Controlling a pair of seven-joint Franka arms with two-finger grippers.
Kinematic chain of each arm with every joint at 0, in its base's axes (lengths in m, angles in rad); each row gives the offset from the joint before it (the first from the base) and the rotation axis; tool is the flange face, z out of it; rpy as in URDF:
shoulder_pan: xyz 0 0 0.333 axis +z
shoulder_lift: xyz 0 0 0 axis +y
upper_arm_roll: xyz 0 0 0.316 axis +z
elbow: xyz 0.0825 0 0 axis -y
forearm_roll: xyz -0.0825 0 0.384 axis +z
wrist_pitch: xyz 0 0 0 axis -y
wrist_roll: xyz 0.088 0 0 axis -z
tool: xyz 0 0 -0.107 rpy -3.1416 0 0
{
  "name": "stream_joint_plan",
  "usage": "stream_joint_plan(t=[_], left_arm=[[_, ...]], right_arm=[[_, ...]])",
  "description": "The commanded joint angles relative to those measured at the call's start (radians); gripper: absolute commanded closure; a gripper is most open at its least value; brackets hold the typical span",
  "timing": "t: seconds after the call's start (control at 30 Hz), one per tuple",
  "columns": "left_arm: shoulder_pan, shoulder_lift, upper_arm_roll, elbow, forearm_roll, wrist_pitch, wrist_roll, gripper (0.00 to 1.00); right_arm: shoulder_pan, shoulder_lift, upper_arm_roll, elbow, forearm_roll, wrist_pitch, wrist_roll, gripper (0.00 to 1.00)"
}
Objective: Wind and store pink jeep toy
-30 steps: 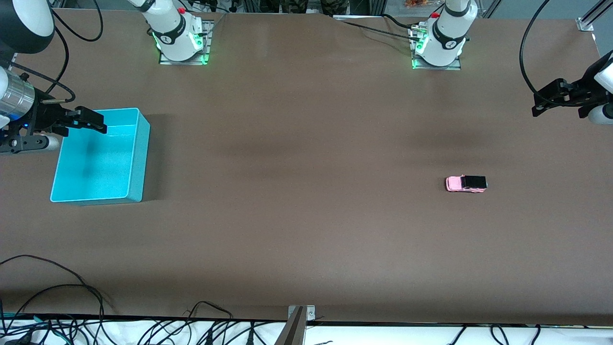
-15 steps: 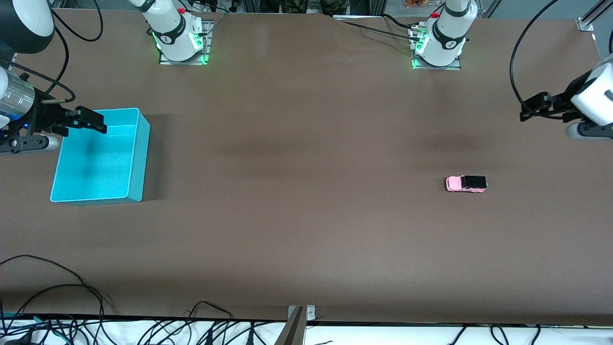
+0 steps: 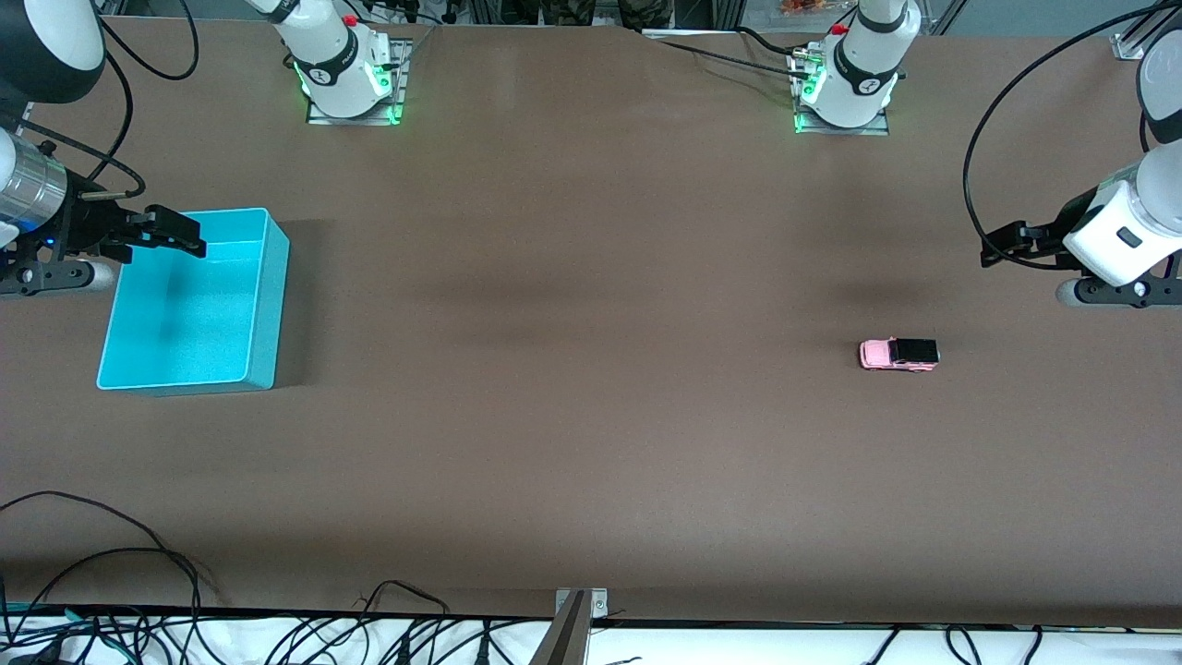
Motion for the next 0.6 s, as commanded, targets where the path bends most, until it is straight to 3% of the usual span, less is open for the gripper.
stream_joint_plan(t=[0.0, 0.2, 0.57], left_arm=[[0.008, -0.014, -0.002, -0.093, -0.001, 0.097, 0.004, 0.0], [0.009, -0.014, -0.001, -0.18, 0.0, 0.197, 0.004, 0.0], [0.034, 0.037, 0.001, -0.228, 0.008, 0.295, 0.003, 0.0]], right_arm=[[-0.001, 0.005, 0.003, 0.02, -0.012, -0.017, 0.0, 0.0], [-0.001, 0.005, 0.003, 0.02, -0.012, -0.017, 0.0, 0.0], [-0.001, 0.005, 0.003, 0.02, -0.012, -0.017, 0.0, 0.0]])
